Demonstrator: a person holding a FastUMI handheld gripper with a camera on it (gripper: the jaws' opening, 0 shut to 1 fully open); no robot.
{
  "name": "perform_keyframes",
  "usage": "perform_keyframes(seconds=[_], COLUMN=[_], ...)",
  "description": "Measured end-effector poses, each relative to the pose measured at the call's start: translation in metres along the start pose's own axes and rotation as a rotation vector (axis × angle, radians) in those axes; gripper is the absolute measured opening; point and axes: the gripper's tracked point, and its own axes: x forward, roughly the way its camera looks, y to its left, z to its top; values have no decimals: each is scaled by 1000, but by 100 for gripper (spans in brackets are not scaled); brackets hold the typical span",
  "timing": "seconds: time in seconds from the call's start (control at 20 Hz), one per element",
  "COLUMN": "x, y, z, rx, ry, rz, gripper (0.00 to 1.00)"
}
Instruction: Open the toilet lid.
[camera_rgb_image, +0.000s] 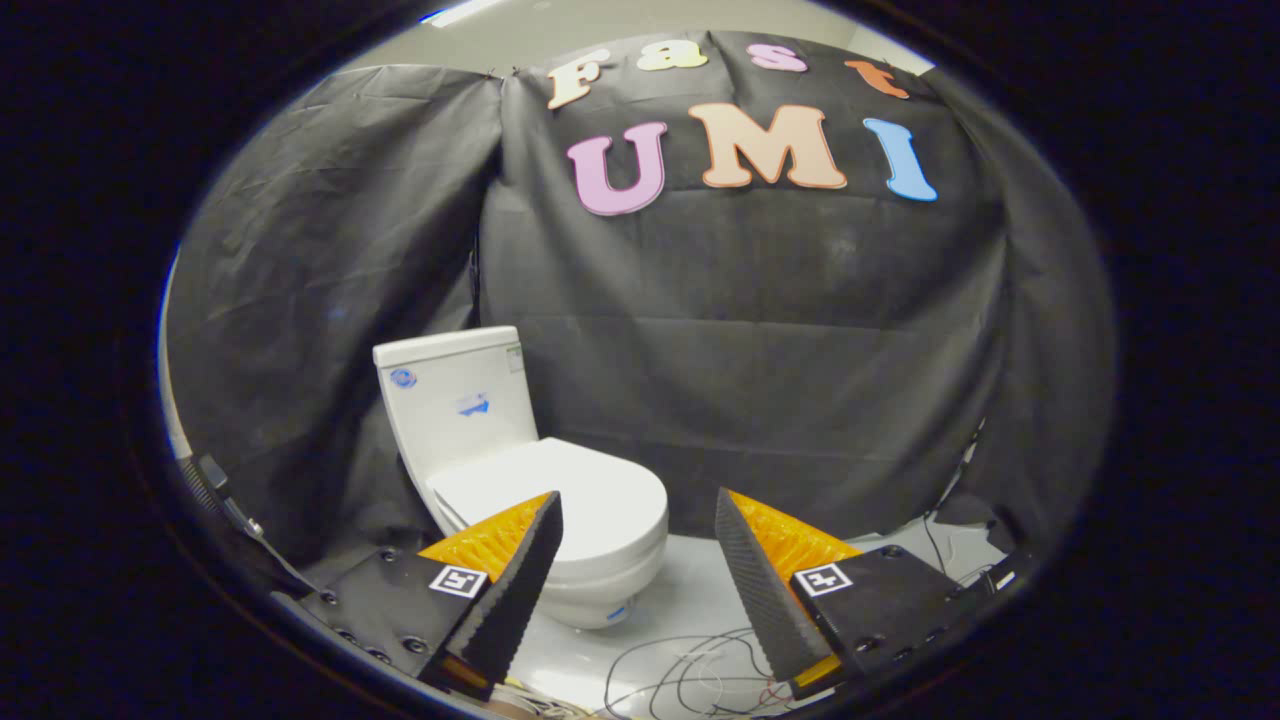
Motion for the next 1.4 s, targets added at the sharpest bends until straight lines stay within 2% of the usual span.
perform_keyframes(seconds=[0.35, 0.55, 0.75, 0.85, 1.0, 1.1, 1.2, 1.4], x=[34, 45, 47, 49, 49, 51, 54, 55], y=[33, 44, 42, 34, 35, 32, 30, 33], z=[37, 63, 92, 97, 89, 86, 72, 47], rx=[82, 181, 263, 306, 357, 417, 475, 625], ry=[-202, -343, -516, -566, -585, -613, -619, -669], rz=[-70, -150, -264, -339, -413, -452, -509, -612], gripper=[95, 94, 94, 88, 80, 79, 71, 71])
